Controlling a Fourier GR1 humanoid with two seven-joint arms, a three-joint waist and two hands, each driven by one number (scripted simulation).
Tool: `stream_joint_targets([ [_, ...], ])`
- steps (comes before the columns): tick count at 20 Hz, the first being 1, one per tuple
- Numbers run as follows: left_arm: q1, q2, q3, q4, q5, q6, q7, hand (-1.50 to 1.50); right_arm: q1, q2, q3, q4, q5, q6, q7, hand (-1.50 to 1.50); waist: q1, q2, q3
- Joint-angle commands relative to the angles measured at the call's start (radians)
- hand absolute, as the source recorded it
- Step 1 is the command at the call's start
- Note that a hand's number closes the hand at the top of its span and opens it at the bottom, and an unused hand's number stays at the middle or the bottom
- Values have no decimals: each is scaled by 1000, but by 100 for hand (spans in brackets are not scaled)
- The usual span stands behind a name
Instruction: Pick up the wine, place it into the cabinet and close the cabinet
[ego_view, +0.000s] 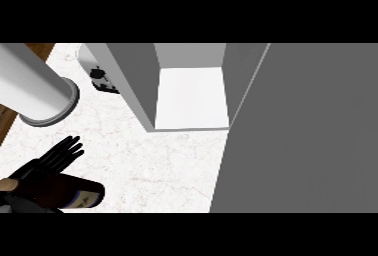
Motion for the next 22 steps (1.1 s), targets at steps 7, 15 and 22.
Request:
stream_joint_targets([
  [7, 0, 1, -126, 119, -97, -49, -273, -150, 26, -42, 14, -137, 71, -14, 35, -150, 3, 0, -1],
  [15, -12, 2, -160, 171, -28, -24, -324, 150, 70, -68, 47, -137, 70, -34, -9, -150, 1, -3, 1],
  [22, 17, 34, -229, 160, -50, 8, -435, 150, 61, -96, 19, -136, 41, -40, -13, -150, 11, -2, 1],
])
